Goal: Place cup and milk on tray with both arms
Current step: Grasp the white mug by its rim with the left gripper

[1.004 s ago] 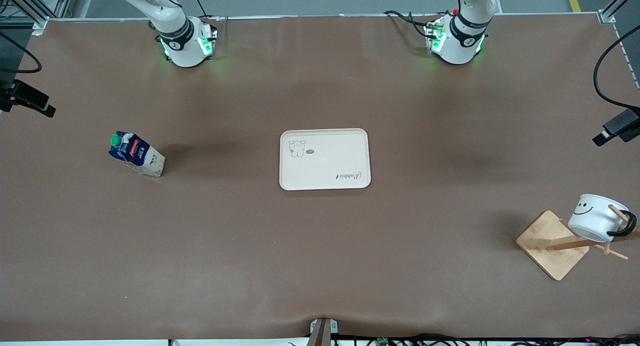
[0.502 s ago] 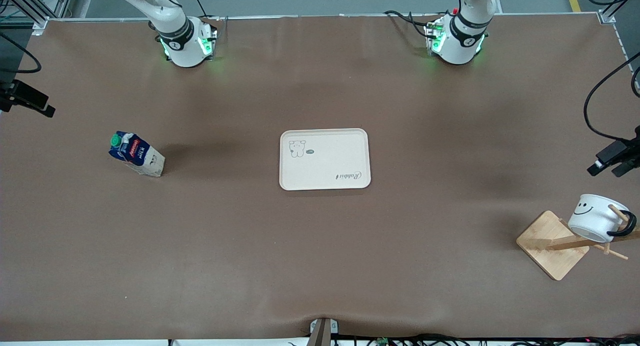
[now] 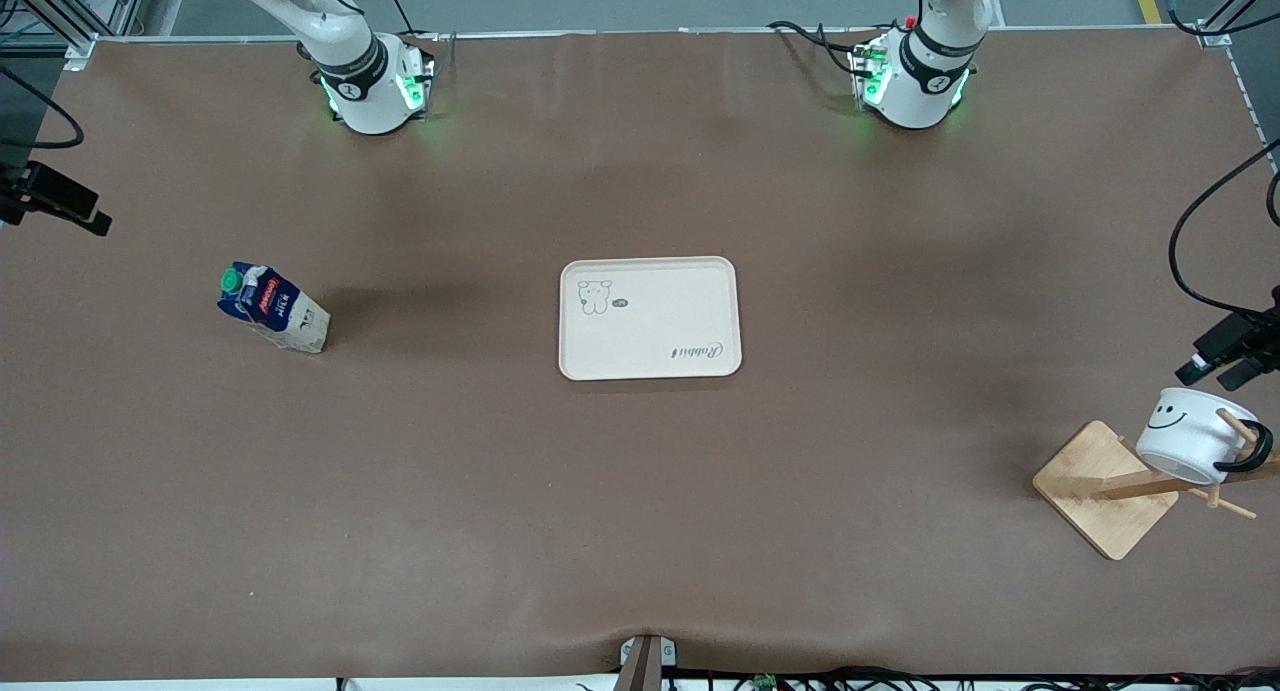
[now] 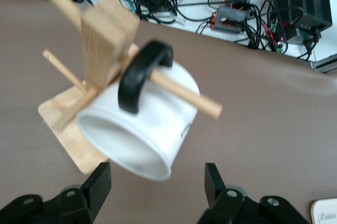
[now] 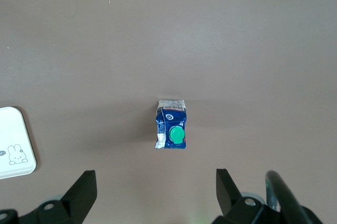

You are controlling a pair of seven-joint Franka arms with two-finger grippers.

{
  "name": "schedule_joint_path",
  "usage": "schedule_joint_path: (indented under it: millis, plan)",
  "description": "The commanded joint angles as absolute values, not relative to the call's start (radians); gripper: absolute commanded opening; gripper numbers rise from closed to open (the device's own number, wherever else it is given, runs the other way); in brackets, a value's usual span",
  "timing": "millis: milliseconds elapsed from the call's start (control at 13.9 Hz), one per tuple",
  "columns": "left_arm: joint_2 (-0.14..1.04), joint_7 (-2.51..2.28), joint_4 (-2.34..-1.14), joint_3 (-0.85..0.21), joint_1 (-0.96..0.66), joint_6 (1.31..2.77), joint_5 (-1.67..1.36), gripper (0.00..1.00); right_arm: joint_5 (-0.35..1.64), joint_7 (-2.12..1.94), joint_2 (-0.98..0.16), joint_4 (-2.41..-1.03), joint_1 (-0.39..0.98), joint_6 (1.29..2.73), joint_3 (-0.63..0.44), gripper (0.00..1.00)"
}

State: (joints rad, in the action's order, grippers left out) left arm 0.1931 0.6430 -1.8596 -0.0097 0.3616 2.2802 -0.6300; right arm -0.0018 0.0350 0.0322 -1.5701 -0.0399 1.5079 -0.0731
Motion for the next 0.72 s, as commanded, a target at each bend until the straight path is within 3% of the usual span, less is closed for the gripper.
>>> schedule_joint_path:
  millis: [0,430,645]
  plan:
    - [0.248,0.647,-1.776,-0.024,0.35,2.281,-0.638,0.76,0.006,0.046,0.014,-1.543,-0.064,1.493,-0.057,1.0]
    - [0.29,0.647,-1.743,-0.026,0.336,2.287,-0.635,0.57,0.005,0.046,0.014,-1.543,-0.064,1.493,-0.057,1.0]
    - [0.305,0.647,-1.73,-0.026,0.336,2.287,-0.635,0.54,0.006,0.046,0.014,-1.543,-0.064,1.494,-0.057,1.0]
